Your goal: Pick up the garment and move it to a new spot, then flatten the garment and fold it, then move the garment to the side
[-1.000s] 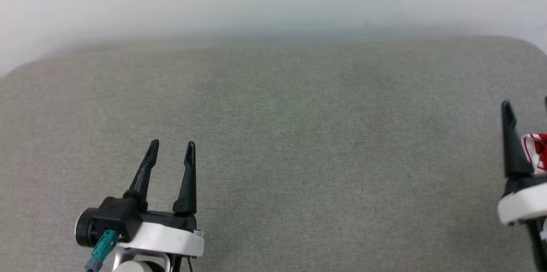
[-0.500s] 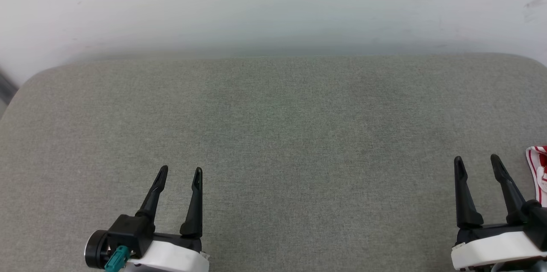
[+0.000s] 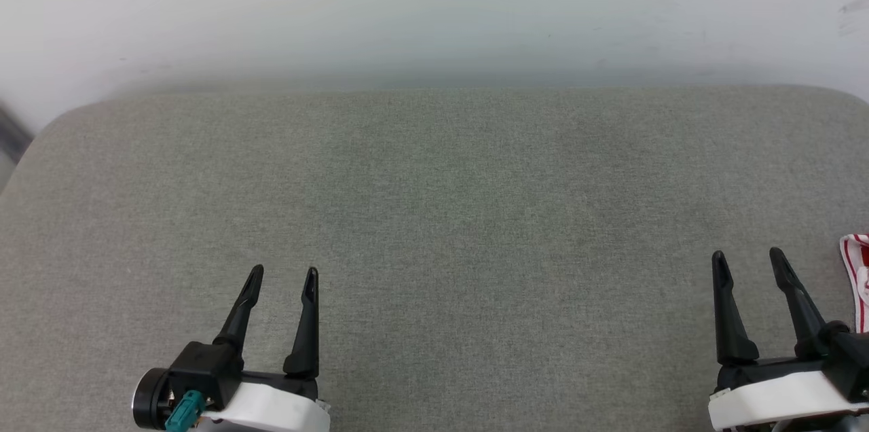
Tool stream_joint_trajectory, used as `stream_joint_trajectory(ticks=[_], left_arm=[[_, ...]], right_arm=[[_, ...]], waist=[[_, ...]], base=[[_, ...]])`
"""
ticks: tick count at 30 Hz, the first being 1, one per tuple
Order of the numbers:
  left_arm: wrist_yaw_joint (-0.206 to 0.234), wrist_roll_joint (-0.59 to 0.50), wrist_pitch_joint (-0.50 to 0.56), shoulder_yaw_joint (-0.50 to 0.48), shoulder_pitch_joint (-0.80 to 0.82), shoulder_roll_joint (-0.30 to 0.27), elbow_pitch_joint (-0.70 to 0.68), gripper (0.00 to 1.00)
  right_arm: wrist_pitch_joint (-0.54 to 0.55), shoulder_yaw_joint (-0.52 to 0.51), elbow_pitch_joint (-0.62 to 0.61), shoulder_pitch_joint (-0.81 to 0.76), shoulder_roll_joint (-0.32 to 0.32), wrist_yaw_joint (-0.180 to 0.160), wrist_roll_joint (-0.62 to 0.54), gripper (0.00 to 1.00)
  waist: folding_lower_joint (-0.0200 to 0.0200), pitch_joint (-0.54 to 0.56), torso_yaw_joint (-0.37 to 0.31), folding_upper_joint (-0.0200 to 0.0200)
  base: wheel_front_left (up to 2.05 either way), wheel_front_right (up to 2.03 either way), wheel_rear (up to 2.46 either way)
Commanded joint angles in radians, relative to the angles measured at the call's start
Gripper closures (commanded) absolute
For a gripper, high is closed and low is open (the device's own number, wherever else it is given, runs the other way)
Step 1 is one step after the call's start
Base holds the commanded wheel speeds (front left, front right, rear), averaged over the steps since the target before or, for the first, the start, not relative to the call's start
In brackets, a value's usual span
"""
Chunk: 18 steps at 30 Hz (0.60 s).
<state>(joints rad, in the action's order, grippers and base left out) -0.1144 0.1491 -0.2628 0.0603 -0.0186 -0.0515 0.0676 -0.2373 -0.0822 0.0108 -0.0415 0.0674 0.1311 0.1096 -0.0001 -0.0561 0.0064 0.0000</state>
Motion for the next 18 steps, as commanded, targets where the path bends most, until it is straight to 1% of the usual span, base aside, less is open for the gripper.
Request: stream_joint_trajectory(ticks=[1,8,14,18], left_arm=[[0.0,0.011,-0.002,-0.002,-0.006,0.001,0.001,0.0],[-0.002,-0.024,-0.002,0.011,-0.005,0.001,0.008,0.0],[0.019,-0.051,-0.002,0.012,-0.005,0.002,0.006,0.0],[0.017,-0.045,-0.002,0.016,-0.008,0.002,-0.001,0.0]], right_arm=[[-0.005,-0.003,0.0,0.004,-0.005,-0.001,-0.004,0.0],[-0.009,0.007,0.008,0.012,0.003,-0.001,0.0,0.0],[-0.009,0.007,0.017,0.014,0.006,-0.001,-0.001,0.0],[-0.009,0.008,0.02,0.014,0.007,-0.001,0.003,0.0]], waist=[[0.0001,0.001,0.0,0.0],[0.0001,0.004,0.001,0.0],[0.0001,0.007,0.001,0.0],[0.0001,0.007,0.0,0.0]], base=[[0.0,0.0,0.0],[0.0,0.0,0.0],[0.0,0.0,0.0],[0.0,0.0,0.0]])
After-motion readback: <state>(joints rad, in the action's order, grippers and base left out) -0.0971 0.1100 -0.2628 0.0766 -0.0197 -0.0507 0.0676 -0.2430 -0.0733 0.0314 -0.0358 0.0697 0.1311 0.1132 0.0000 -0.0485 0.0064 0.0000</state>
